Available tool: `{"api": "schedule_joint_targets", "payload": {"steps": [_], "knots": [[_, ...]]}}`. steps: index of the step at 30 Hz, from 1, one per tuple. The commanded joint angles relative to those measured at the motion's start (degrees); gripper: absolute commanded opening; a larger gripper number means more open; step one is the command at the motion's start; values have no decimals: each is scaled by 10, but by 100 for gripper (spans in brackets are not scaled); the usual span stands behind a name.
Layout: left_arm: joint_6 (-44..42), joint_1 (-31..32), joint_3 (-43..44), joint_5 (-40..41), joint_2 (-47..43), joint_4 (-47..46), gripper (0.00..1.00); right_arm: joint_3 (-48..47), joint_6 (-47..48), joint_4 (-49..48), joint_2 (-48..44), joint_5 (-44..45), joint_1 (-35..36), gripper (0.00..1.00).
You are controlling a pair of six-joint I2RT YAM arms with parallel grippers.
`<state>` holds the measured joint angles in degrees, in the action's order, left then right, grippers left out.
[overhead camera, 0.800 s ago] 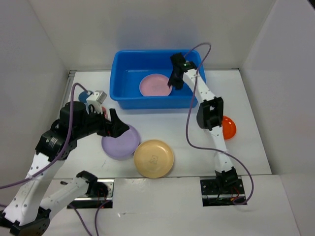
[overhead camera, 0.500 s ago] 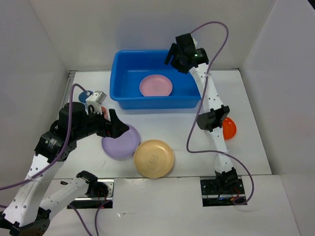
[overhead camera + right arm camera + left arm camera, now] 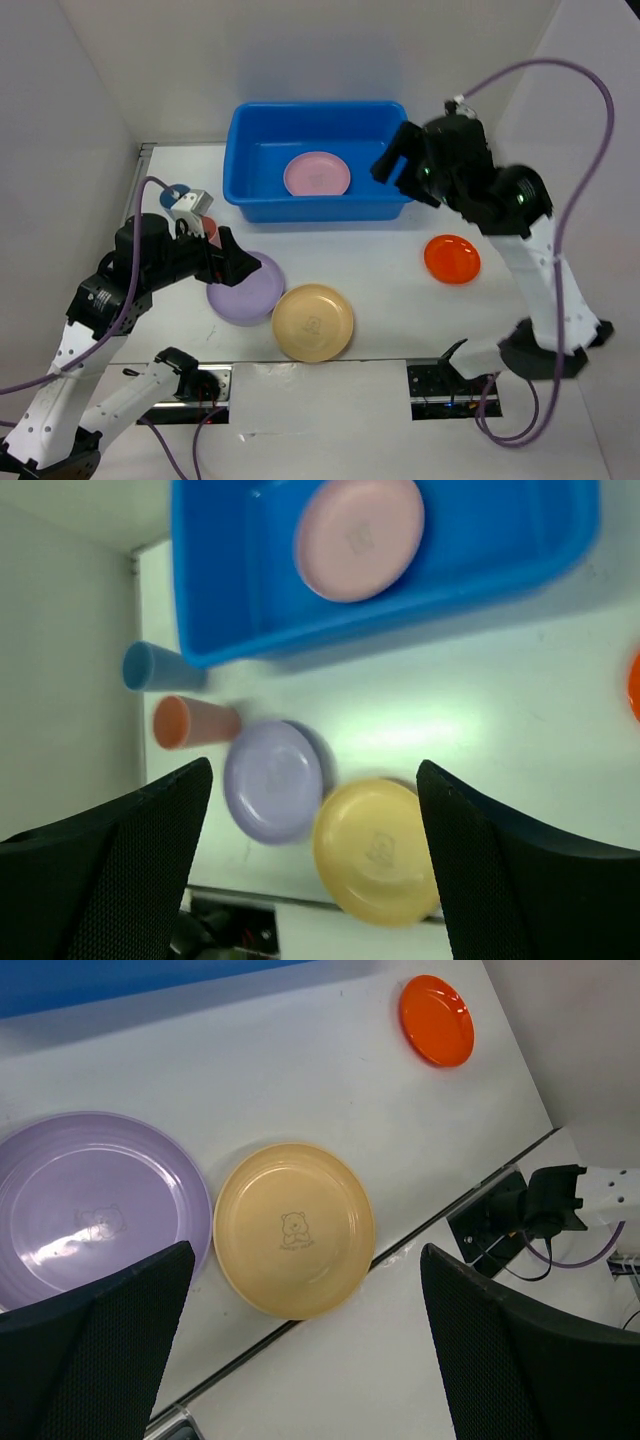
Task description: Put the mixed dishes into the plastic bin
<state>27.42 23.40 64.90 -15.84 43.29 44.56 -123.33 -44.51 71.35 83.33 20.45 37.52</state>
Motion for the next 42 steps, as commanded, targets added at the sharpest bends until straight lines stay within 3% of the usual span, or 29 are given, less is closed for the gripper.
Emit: {"api": "schedule_joint_targets", "payload": {"steps": [1, 6, 15, 22, 34, 42], "knots": [[10, -2, -8, -19, 7, -40, 100, 215, -56, -20, -114, -12, 3, 88], [1, -2, -21, -26, 12, -46, 100, 515, -62, -186, -283, -114, 3, 82], [-5, -2, -53, -26, 1, -75, 100, 797, -35, -345, -386, -257, 3, 71], [5, -2, -58, -38, 34, -93, 100, 851, -47, -414, -345, -256, 15, 67], [17, -2, -83, -48, 28, -110, 100, 882, -101, -476, -183, -168, 150, 65], [22, -2, -94, -48, 17, -115, 100, 882, -123, -494, -139, -156, 173, 61]]}}
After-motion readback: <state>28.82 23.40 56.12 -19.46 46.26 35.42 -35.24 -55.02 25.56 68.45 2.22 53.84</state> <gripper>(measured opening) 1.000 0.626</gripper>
